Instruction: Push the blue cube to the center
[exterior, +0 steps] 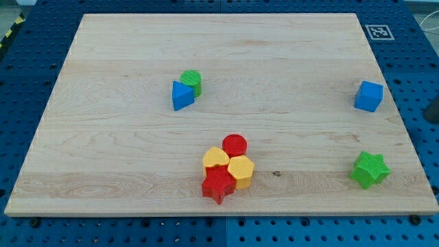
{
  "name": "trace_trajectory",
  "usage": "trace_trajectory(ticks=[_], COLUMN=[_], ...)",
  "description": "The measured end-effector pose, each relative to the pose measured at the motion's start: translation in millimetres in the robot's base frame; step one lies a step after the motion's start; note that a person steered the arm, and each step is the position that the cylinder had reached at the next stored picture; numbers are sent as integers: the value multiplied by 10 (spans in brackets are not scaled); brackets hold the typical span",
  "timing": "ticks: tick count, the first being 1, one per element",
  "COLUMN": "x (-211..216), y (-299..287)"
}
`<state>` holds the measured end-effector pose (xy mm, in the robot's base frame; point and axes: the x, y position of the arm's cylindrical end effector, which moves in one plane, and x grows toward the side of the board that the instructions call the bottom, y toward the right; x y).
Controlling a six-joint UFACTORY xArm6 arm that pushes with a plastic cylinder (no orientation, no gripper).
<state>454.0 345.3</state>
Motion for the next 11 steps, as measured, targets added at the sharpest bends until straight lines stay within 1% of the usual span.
trace_trajectory(ticks=[1,3,4,5,7,9,10,11], x=[-457,-412,-216,-178,-219,-219,-220,-274], y=[2,1,-73,-406,-1498,-2411,-2762,-2889])
